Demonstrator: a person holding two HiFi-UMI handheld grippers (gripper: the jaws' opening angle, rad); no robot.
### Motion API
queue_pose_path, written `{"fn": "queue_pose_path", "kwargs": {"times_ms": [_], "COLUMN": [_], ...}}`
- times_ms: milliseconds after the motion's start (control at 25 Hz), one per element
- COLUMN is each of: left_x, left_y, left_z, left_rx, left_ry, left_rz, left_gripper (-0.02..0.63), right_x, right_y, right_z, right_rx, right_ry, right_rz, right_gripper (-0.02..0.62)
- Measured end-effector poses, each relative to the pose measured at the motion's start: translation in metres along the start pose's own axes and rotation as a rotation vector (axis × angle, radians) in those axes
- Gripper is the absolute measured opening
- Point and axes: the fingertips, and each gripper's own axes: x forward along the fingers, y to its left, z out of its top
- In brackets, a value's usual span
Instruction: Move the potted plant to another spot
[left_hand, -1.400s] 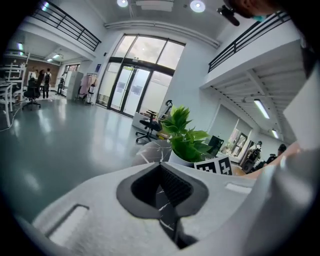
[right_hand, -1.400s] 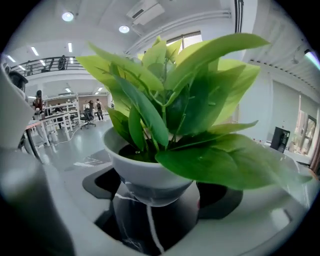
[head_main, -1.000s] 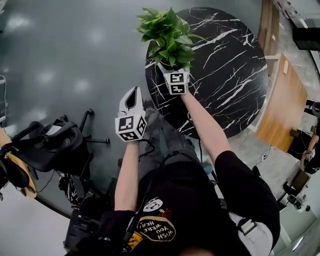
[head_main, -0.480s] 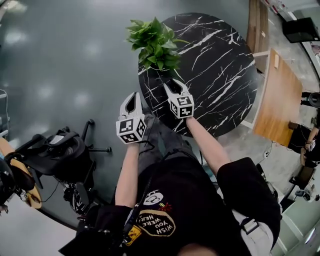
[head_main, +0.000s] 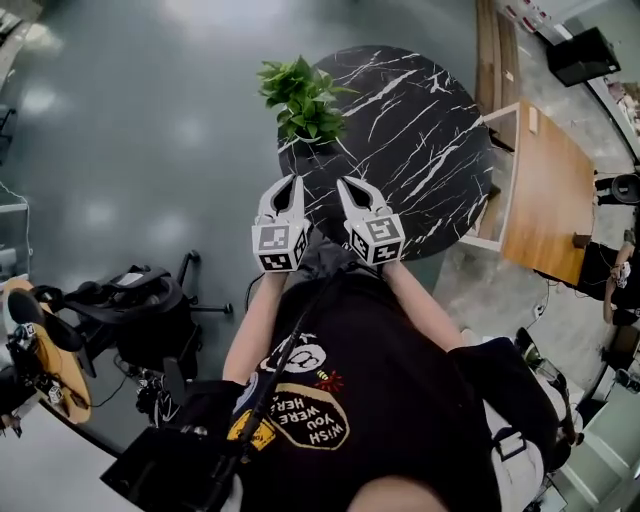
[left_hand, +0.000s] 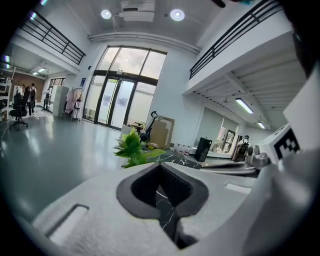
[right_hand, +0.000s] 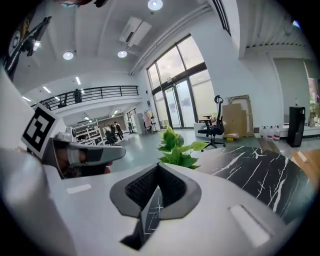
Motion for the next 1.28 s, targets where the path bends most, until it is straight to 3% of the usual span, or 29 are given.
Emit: {"fn": "queue_pose_path", "kwargs": {"times_ms": [240, 400, 1280], "left_x": [-0.009, -0.013, -0.018], "left_y": [-0.019, -0.018, -0.04], "left_z": [0.044, 0.058, 0.04], "left_rx": [0.083, 0.085, 0.088], "left_ry": [-0.062, -0.092, -0.054], "left_rz": [-0.018, 0.009, 0.001], "left_gripper": [0.005, 0.005, 0.004], "right_x": [-0.003, -0.004, -0.022], "right_y": [0.01, 0.017, 0.016], "right_z": [0.045, 0.056, 0.053], "right_rx": [-0.041, -0.059, -0.055], "right_ry": [-0.066, -0.075, -0.075], "right_rz": [-0.007, 0.002, 0.005], "right_gripper": [0.003, 0.003, 0.002]}}
